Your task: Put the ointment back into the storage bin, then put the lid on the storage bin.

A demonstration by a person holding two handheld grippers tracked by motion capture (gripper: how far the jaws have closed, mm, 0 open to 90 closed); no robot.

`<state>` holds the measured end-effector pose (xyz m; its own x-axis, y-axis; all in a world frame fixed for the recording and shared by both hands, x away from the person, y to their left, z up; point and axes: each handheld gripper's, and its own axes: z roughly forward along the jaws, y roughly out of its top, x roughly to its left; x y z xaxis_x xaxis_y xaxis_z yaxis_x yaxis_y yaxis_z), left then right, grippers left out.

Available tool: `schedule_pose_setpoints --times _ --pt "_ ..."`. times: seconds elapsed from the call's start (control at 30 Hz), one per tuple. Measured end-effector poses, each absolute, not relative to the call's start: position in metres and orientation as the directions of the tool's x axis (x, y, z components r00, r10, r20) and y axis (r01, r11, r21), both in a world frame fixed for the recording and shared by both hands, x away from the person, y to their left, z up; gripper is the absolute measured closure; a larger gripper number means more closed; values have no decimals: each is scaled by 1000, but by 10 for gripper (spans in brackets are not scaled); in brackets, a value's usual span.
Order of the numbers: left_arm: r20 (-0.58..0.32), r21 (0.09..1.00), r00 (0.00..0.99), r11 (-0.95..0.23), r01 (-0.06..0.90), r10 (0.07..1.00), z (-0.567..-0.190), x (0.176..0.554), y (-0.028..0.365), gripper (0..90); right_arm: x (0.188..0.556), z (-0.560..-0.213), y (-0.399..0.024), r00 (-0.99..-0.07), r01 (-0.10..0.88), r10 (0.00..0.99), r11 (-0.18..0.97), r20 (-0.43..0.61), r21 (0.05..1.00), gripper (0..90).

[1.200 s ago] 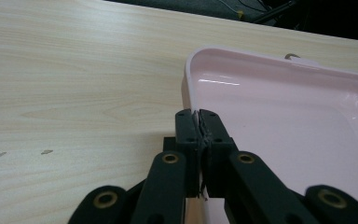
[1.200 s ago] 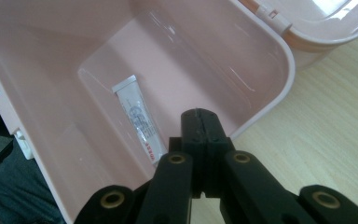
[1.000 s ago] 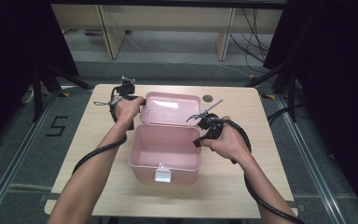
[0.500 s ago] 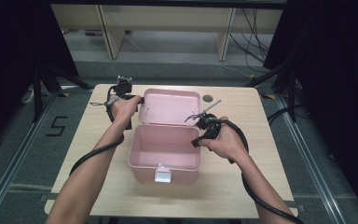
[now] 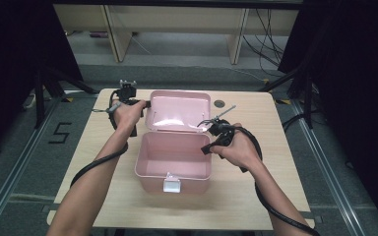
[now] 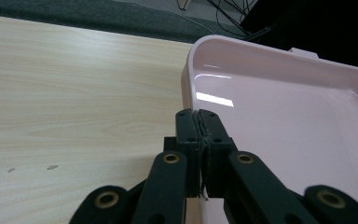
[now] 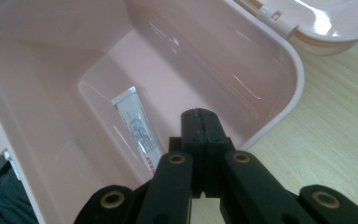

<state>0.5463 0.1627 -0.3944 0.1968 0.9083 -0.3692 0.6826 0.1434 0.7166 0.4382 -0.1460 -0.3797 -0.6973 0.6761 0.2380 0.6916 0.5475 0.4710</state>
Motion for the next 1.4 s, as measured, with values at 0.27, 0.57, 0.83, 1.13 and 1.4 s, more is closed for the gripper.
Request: schedule_pose_setpoints --times 0.27,0.57,0.83,1.13,1.4 --pt "-368 733 217 139 666 904 -389 542 166 877 439 -382 -149 -710 675 661 541 243 502 900" --pt "-375 743 228 144 654 899 -386 538 170 878 438 -383 -150 -700 684 666 523 258 508 900" --pt "-371 752 240 139 645 897 -384 536 171 878 440 -384 -150 -709 677 656 531 259 509 900" --pt "-362 756 246 128 642 899 -381 535 170 879 439 -384 -150 -698 689 663 522 268 502 900" --pt "-357 761 252 123 637 900 -380 533 172 880 439 -384 -150 -700 687 662 523 268 504 900"
